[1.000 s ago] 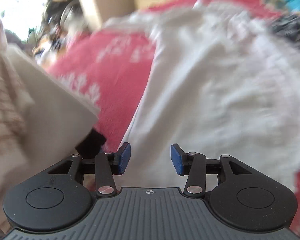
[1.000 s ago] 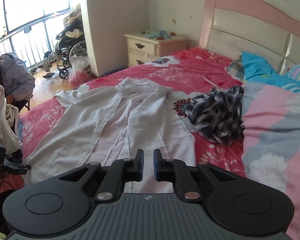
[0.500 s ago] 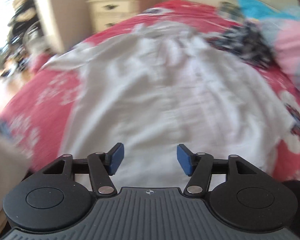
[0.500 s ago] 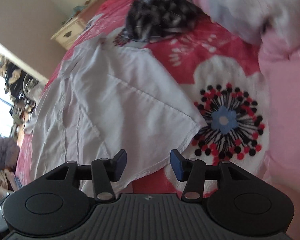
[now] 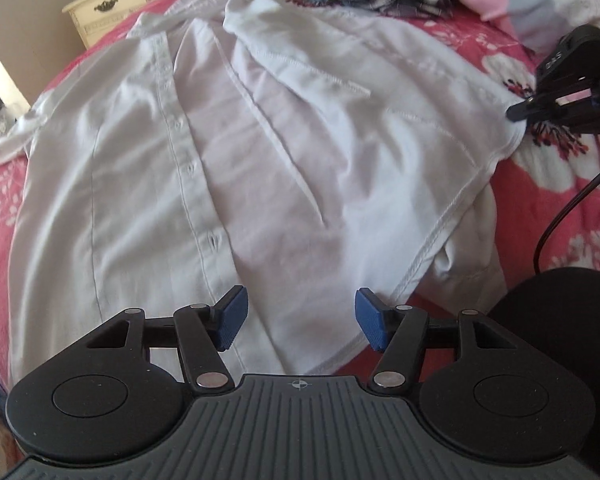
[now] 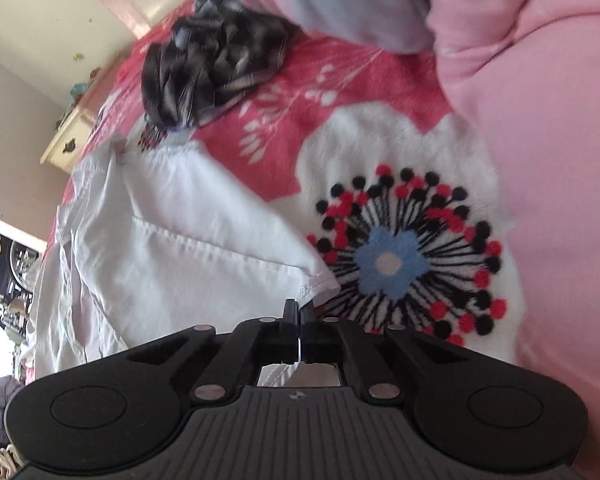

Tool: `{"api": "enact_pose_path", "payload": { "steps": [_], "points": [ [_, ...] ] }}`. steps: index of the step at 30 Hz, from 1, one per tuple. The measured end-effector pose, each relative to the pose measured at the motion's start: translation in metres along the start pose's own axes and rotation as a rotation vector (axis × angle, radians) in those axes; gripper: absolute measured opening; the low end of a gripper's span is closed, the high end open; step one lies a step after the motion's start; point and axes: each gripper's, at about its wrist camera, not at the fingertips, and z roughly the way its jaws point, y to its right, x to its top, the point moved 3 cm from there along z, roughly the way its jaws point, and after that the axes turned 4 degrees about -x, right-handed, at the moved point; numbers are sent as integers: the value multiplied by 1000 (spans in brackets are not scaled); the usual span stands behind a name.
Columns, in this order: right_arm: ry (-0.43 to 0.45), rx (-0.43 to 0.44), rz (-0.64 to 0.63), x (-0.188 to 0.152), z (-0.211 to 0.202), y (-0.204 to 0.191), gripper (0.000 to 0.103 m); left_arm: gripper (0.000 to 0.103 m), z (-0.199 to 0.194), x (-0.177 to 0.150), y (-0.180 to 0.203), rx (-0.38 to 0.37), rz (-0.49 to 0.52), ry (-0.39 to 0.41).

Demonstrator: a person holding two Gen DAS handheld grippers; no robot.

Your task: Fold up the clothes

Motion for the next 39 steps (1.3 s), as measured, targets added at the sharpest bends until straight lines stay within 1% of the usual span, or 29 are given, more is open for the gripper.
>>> {"api": "enact_pose_path", "payload": {
  "steps": [1,3,5,7,8,9,11,12,13,15,16,17,19,21,23,24,25,26,28,29,30,32,34,36,37,39],
  "points": [
    [-12,7,33,2,2,4,2,60,2,-2,-2,-4,-18,-1],
    [-43,25,107,7,10,11,7,60,3,-4,-5,-9,-50,-1],
    [-62,57,163,11,20,15,18,60,7,-5,-7,-13,-75,-4],
    [-75,96,200,15,32,17,17,60,7,-7,-9,-14,-84,-2],
    [-75,105,208,18,36,15,8,60,8,-8,-8,-15,-85,2],
    [-61,111,199,22,35,10,3,60,8,-9,-8,-16,-86,5],
    [7,122,89,31,13,-14,2,60,8,-10,-10,-24,-98,12],
    [53,133,-5,35,-4,-33,2,60,7,-11,-11,-30,-106,15],
    [110,149,-137,37,-25,-59,2,60,7,-11,-13,-38,-121,20],
    [221,196,-482,25,-70,-115,2,60,4,-11,-15,-55,-142,34],
    [263,230,-672,12,-90,-143,2,60,3,-12,-17,-65,-153,43],
    [264,273,-861,-7,-102,-165,2,60,2,-12,-20,-78,-171,51],
    [201,343,-1214,-52,-114,-199,2,60,0,-14,-26,-106,-219,62],
    [95,347,-1511,-101,-103,-212,3,60,-5,-15,-36,-133,-288,71],
    [-4,300,-1740,-146,-80,-207,4,60,-13,-17,-49,-155,-378,87],
    [-52,276,-1825,-165,-67,-202,6,60,-17,-18,-57,-163,-425,98],
    [-98,259,-1865,-179,-58,-195,9,61,-21,-20,-64,-167,-462,110],
    [-142,246,-1885,-190,-51,-188,16,61,-25,-21,-70,-165,-495,124],
    [-194,222,-1864,-199,-45,-177,21,61,-29,-23,-82,-153,-535,148],
    [-197,218,-1812,-194,-47,-174,22,61,-30,-23,-86,-147,-548,157],
    [-195,217,-1743,-186,-49,-173,28,61,-30,-23,-89,-148,-554,164],
    [-187,208,-1527,-159,-49,-175,36,61,-27,-22,-90,-155,-554,177],
    [-192,198,-1271,-127,-44,-177,36,61,-24,-20,-89,-163,-552,187],
    [-239,185,-989,-98,-29,-176,36,61,-19,-20,-87,-174,-556,189],
    [-266,175,-895,-90,-20,-176,36,61,-16,-21,-87,-180,-558,188],
    [-285,165,-816,-85,-1,-178,36,61,-12,-23,-87,-179,-559,178]
  ]
}}
